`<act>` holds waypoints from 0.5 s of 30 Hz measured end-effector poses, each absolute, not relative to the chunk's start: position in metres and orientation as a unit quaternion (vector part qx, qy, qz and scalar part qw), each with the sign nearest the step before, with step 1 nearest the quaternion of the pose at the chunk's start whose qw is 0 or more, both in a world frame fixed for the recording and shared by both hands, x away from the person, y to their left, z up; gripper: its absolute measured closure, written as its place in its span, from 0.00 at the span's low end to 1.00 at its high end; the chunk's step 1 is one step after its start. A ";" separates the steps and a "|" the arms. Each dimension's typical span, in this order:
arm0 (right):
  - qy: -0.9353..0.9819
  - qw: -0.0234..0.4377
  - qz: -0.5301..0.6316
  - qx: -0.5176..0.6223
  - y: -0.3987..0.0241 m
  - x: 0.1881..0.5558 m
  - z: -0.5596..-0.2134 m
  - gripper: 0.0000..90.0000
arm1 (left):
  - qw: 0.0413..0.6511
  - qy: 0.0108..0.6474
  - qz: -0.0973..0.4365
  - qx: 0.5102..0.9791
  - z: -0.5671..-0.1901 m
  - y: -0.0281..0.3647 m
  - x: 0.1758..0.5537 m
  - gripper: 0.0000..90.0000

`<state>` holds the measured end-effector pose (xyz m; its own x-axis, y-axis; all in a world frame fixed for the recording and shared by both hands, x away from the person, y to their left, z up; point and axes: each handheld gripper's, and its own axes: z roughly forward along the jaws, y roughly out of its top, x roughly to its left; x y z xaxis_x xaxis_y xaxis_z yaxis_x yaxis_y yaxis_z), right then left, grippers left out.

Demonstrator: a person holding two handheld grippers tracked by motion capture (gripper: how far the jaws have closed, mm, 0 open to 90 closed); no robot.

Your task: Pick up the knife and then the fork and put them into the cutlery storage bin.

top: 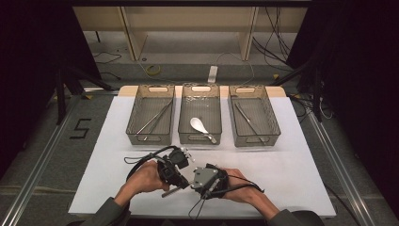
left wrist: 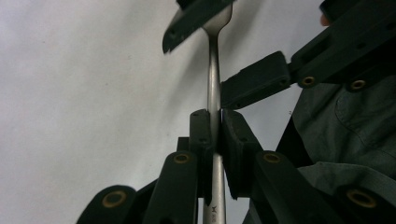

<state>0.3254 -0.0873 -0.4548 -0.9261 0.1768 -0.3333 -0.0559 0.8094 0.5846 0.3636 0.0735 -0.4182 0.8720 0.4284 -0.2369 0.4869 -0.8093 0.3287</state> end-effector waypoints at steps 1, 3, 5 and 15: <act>0.932 0.191 0.307 0.029 -0.087 0.325 -0.456 0.60 | 0.193 0.241 -0.080 0.948 -0.418 0.073 0.363 0.92; 0.935 0.187 0.301 0.022 -0.087 0.325 -0.456 0.64 | 0.192 0.239 -0.081 0.948 -0.417 0.072 0.363 0.92; 0.937 0.189 0.294 0.009 -0.087 0.325 -0.456 0.69 | 0.189 0.236 -0.084 0.949 -0.418 0.071 0.362 0.92; 0.936 0.220 0.271 -0.042 -0.084 0.317 -0.459 0.91 | 0.194 0.228 -0.093 0.950 -0.418 0.072 0.363 0.92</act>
